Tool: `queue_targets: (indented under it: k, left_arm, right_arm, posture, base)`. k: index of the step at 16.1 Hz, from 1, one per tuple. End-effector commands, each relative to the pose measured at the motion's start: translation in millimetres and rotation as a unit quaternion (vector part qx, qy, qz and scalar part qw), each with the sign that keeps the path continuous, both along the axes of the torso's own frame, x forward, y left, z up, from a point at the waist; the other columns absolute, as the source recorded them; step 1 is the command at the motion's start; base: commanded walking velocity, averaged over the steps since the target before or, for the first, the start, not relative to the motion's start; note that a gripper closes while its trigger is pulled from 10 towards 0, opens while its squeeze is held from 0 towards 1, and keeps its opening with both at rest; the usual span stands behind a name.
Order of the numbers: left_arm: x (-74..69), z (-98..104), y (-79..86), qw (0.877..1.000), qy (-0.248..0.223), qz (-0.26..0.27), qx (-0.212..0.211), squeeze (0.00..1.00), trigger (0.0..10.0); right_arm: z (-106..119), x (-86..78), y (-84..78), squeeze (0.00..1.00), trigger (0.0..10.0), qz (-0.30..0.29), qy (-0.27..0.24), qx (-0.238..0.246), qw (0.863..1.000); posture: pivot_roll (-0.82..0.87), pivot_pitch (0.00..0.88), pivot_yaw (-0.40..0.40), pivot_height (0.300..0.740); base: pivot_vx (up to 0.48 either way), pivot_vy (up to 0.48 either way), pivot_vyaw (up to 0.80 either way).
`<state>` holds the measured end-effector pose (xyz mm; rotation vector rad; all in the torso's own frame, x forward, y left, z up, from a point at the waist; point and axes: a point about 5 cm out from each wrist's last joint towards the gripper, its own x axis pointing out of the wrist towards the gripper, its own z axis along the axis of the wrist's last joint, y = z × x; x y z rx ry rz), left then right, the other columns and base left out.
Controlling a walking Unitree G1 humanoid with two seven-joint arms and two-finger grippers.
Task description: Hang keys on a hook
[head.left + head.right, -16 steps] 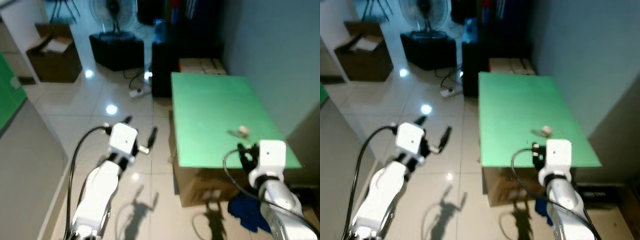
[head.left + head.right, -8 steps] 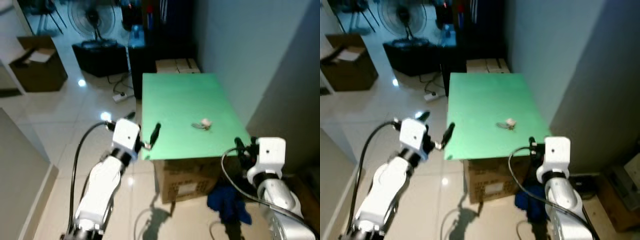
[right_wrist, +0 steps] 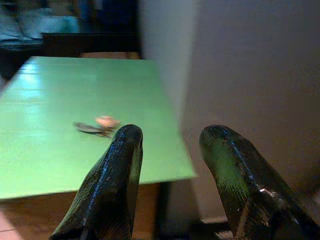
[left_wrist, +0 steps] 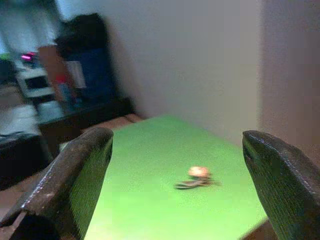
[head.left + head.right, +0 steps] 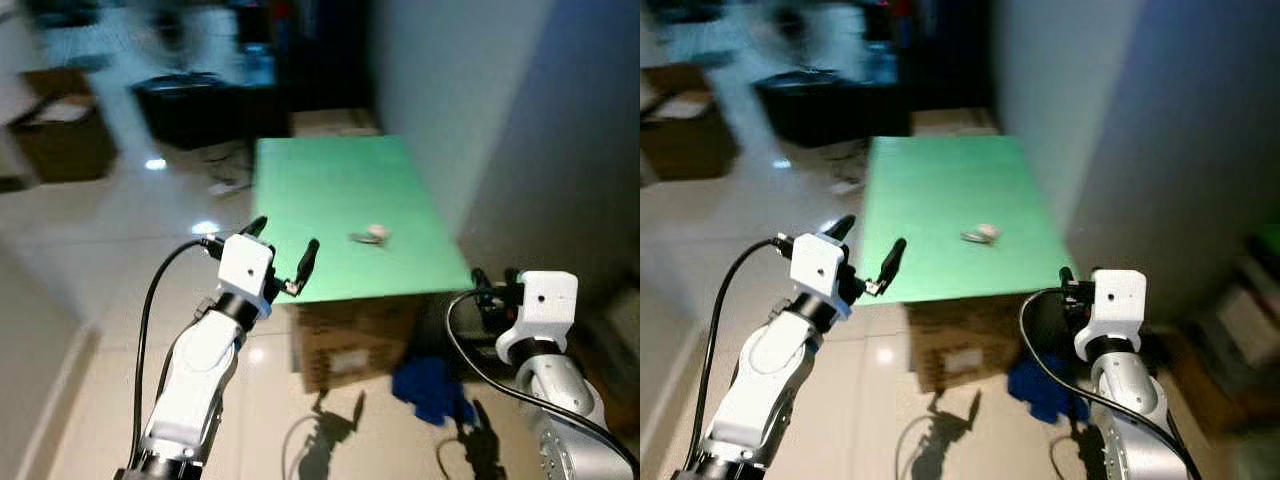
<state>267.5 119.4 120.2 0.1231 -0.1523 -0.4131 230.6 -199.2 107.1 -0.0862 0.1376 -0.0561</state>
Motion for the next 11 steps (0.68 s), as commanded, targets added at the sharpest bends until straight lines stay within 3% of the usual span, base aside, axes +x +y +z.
queue_targets:
  k: [1,5,9,11]
  left_arm:
    - [-1.1,2.5,-2.6,1.0,-0.003,-0.011,-0.003,0.0,10.0]
    - [3.1,1.1,-3.6,1.0,0.002,-0.01,-0.007,0.0,10.0]
    - [-4.3,-3.4,-3.1,1.0,0.012,-0.011,-0.009,0.0,10.0]
    - [-6.1,-4.1,-3.0,1.0,0.013,-0.011,-0.01,0.0,10.0]
  right_arm:
    - [2.9,0.7,-2.7,0.0,10.0,-0.003,-0.003,-0.001,1.0]
    - [8.2,5.2,5.4,0.0,10.0,0.029,-0.014,-0.009,0.999]
    - [6.2,-0.6,10.4,0.0,10.0,0.052,-0.004,-0.026,0.998]
    - [3.5,-1.0,9.1,0.0,10.0,0.033,0.001,0.005,0.999]
  posture:
    - [-0.13,0.0,0.043,0.74]
    - [-0.14,0.0,0.048,0.74]
    - [-0.14,0.01,0.04,0.74]
    - [-0.14,0.02,0.04,0.74]
  base:
    - [0.0,0.0,0.0]
    - [0.284,0.0,0.0]
    - [0.337,0.0,0.0]
    - [0.384,0.0,0.0]
